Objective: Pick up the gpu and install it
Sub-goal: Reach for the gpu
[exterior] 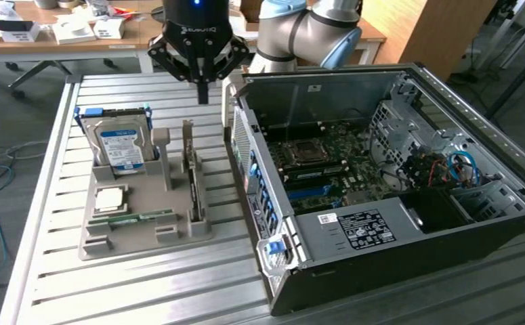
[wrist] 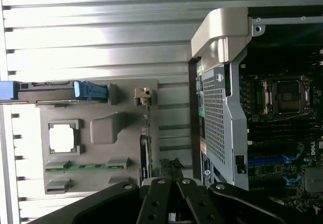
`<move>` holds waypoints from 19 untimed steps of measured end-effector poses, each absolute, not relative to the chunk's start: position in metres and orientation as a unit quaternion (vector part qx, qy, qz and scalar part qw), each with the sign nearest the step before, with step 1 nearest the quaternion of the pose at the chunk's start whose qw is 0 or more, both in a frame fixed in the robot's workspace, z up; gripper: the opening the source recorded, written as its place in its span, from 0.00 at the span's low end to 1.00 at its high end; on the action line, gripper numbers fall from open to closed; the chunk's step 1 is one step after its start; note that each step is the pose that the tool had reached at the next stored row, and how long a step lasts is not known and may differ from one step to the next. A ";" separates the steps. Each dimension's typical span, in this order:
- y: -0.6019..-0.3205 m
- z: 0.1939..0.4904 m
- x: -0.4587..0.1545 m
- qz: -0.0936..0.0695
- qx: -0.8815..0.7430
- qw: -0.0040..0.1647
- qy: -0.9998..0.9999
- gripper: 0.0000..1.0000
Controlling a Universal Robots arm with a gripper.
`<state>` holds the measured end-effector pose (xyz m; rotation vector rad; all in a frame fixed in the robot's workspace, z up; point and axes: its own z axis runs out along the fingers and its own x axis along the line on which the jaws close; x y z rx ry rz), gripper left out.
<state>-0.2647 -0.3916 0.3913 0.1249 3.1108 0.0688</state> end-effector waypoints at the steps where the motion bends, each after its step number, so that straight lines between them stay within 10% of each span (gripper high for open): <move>1: -0.392 0.391 -0.267 0.022 0.040 0.014 0.999 0.11; 19: -0.393 0.390 -0.288 0.022 0.042 0.014 0.999 0.11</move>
